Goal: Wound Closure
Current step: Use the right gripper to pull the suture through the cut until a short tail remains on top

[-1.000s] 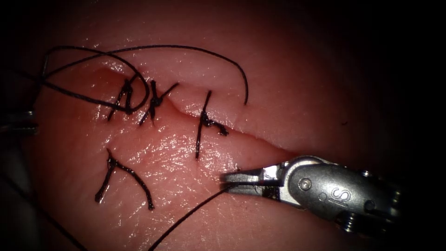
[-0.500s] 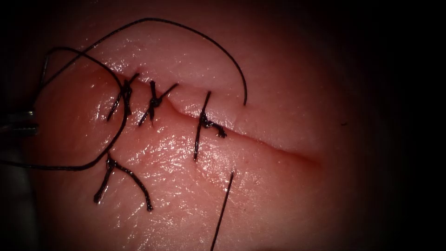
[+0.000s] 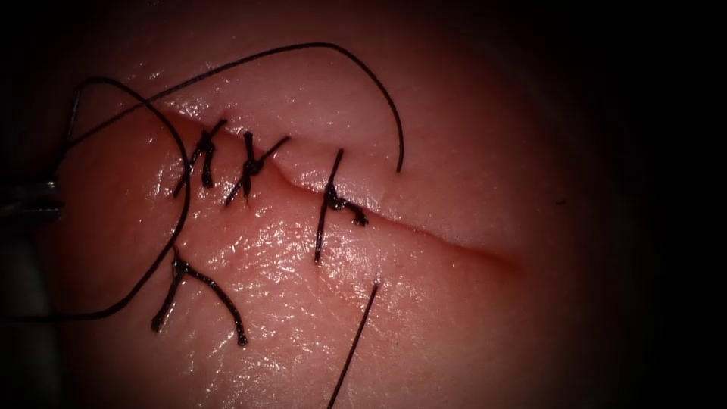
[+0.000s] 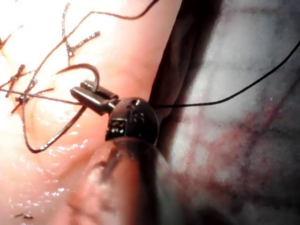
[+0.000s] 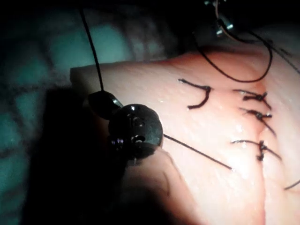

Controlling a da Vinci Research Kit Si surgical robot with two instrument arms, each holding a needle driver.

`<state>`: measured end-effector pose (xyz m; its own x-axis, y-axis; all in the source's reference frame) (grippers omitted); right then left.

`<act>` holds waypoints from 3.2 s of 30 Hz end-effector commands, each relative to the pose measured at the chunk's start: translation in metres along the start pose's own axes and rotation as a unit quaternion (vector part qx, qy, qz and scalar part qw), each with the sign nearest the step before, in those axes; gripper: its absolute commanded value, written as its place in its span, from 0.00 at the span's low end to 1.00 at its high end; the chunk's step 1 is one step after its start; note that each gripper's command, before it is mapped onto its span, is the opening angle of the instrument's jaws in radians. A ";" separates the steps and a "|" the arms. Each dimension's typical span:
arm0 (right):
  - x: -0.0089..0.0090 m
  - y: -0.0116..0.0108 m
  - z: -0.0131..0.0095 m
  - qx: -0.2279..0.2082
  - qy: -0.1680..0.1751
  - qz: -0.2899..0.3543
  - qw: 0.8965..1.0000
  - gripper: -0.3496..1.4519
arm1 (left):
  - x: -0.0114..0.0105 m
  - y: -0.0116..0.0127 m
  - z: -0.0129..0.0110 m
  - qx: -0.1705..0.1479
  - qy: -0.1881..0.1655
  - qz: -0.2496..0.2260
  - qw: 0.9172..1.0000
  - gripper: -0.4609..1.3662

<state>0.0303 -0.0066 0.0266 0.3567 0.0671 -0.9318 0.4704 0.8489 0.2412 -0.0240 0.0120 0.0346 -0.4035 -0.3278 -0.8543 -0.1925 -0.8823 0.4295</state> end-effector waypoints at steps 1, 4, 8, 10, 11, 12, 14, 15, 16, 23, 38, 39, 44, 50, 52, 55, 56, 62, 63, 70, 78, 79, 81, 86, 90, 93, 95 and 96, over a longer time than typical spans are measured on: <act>0.0000 0.0001 0.0001 0.004 0.002 0.000 1.000 0.00 | 0.0000 0.0000 0.0000 -0.006 0.000 0.000 1.000 0.06; -0.0002 0.0003 0.0000 0.005 0.002 -0.005 1.000 0.00 | 0.0000 0.0000 0.0000 -0.006 0.001 0.003 1.000 0.06; -0.0002 0.0015 -0.0011 -0.047 0.013 0.005 0.999 0.62 | 0.0000 0.0000 0.0000 -0.006 0.001 0.003 1.000 0.06; -0.0001 0.0021 -0.0020 -0.080 0.022 0.017 0.996 0.86 | 0.0000 0.0000 0.0000 -0.006 0.001 0.003 1.000 0.06; 0.0001 0.0026 -0.0029 -0.109 0.027 0.018 0.994 0.95 | 0.0000 0.0001 0.0001 -0.006 0.001 0.003 1.000 0.06; 0.0003 0.0029 -0.0034 -0.118 0.029 0.015 0.992 0.96 | 0.0000 0.0001 0.0001 -0.006 0.001 0.003 1.000 0.06; 0.0006 0.0034 -0.0047 -0.134 0.035 0.014 0.990 0.96 | 0.0000 0.0001 0.0001 -0.006 0.001 0.003 1.000 0.06; 0.0007 0.0035 -0.0052 -0.136 0.036 0.014 0.990 0.96 | 0.0000 0.0001 0.0001 -0.006 0.001 0.003 1.000 0.06; 0.0011 0.0040 -0.0065 -0.147 0.035 0.009 0.988 0.96 | 0.0000 0.0001 0.0001 -0.006 0.001 0.003 1.000 0.06; 0.0016 0.0050 -0.0111 -0.183 0.046 0.004 0.982 0.96 | 0.0000 0.0001 0.0001 -0.006 0.001 0.003 1.000 0.06; -0.0024 0.0090 -0.0166 -0.247 0.014 -0.033 0.968 0.83 | 0.0000 0.0001 0.0001 -0.006 0.001 0.004 1.000 0.06; -0.0027 0.0092 -0.0166 -0.250 0.011 -0.035 0.968 0.84 | 0.0000 0.0001 0.0001 -0.006 0.001 0.004 1.000 0.06; -0.0053 0.0104 -0.0163 -0.269 -0.006 -0.041 0.962 0.89 | 0.0000 0.0001 0.0001 -0.006 0.001 0.004 1.000 0.06; -0.0073 0.0111 -0.0153 -0.277 -0.012 -0.043 0.960 0.91 | 0.0000 0.0002 0.0001 -0.006 0.001 0.004 1.000 0.06; -0.0076 0.0112 -0.0148 -0.278 -0.012 -0.044 0.960 0.91 | 0.0000 0.0002 0.0001 -0.006 0.001 0.004 1.000 0.06; -0.0076 0.0115 -0.0142 -0.277 -0.011 -0.045 0.960 0.90 | 0.0000 0.0002 0.0001 -0.006 0.001 0.003 1.000 0.06; -0.0075 0.0116 -0.0140 -0.277 -0.011 -0.045 0.960 0.90 | 0.0000 0.0002 0.0001 -0.006 0.001 0.003 1.000 0.06; -0.0076 0.0126 -0.0120 -0.285 -0.006 -0.048 0.957 0.88 | 0.0001 0.0001 0.0001 -0.006 0.001 0.003 1.000 0.06; -0.0077 0.0127 -0.0116 -0.286 -0.006 -0.048 0.957 0.86 | 0.0001 0.0001 0.0001 -0.006 0.001 0.003 1.000 0.06; -0.0080 0.0127 -0.0113 -0.256 -0.017 -0.053 0.965 0.00 | 0.0001 0.0001 0.0001 -0.006 0.001 0.003 1.000 0.06; -0.0080 0.0123 -0.0117 -0.253 -0.018 -0.054 0.966 0.00 | 0.0001 0.0001 0.0001 -0.006 0.001 0.003 1.000 0.06; -0.0080 0.0123 -0.0116 -0.251 -0.017 -0.055 0.966 0.00 | 0.0001 0.0001 0.0001 -0.006 0.001 0.003 1.000 0.06; -0.0079 0.0122 -0.0115 -0.251 -0.016 -0.055 0.966 0.00 | 0.0001 0.0001 0.0001 -0.006 0.001 0.003 1.000 0.06; -0.0071 0.0112 -0.0112 -0.237 -0.014 -0.059 0.970 0.00 | 0.0001 0.0001 0.0001 -0.006 0.001 0.003 1.000 0.06; -0.0057 0.0098 -0.0106 -0.217 -0.013 -0.064 0.974 0.00 | 0.0001 0.0001 0.0001 -0.006 0.001 0.003 1.000 0.06; -0.0047 0.0088 -0.0102 -0.204 -0.012 -0.068 0.977 0.00 | 0.0001 0.0001 0.0001 -0.006 0.001 0.003 1.000 0.06; -0.0041 0.0083 -0.0099 -0.195 -0.013 -0.070 0.978 0.00 | 0.0001 0.0001 0.0001 -0.006 0.001 0.003 1.000 0.06; -0.0038 0.0080 -0.0098 -0.191 -0.012 -0.071 0.979 0.00 | 0.0001 0.0001 0.0001 -0.006 0.001 0.003 1.000 0.06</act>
<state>0.0250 0.0046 0.0290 0.3285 -0.0761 -0.9414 0.1902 0.9817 -0.0130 -0.0242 0.0119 0.0346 -0.4029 -0.3339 -0.8522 -0.1888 -0.8807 0.4344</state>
